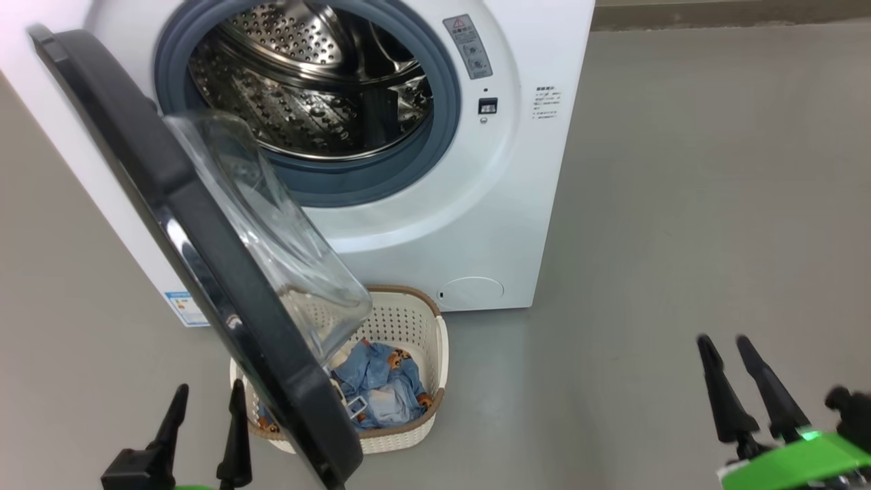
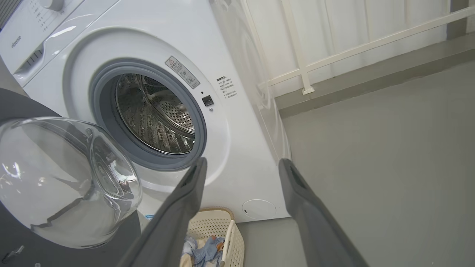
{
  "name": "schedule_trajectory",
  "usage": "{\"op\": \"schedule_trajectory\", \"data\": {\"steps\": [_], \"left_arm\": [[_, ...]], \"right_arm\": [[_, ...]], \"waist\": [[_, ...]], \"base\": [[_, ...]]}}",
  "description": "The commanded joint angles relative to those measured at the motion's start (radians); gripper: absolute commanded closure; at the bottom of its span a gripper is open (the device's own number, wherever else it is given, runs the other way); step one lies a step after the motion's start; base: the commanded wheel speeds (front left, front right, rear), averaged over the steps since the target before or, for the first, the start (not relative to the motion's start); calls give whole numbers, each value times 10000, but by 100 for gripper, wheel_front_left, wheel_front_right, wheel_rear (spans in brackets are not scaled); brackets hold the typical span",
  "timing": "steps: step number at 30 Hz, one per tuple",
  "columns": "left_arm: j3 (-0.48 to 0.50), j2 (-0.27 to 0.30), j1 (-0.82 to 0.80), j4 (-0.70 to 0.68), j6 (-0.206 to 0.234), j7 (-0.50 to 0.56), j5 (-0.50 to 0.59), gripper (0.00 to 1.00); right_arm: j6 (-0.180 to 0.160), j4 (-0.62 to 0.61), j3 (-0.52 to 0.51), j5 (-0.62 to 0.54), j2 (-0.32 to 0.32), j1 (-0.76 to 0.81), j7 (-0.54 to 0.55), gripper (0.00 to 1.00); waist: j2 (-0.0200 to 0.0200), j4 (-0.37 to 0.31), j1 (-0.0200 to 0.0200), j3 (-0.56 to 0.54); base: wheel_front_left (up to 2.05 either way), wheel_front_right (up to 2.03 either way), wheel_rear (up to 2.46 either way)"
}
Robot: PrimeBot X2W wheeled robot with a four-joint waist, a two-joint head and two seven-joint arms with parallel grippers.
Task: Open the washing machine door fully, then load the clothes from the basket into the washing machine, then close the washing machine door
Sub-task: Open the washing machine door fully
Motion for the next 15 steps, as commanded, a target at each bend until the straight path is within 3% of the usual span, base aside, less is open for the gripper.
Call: {"op": "schedule_trajectory", "data": {"steps": [1, 8, 15], "left_arm": [[389, 129, -104, -284, -44, -65, 124, 0], [554, 129, 2, -283, -141, -65, 173, 0], [491, 129, 93, -314, -207, -65, 161, 0]], "right_arm": [[16, -310, 1, -276, -91, 59, -117, 0], [16, -450, -1233, -2127, 638, 724, -117, 0], [16, -576, -2005, -3226, 1167, 1122, -118, 0]], "waist": [[-1, -26, 0, -27], [-1, -143, 0, -95], [-1, -89, 0, -107]], "base": [[0, 0, 0], [0, 0, 0], [0, 0, 0]]}}
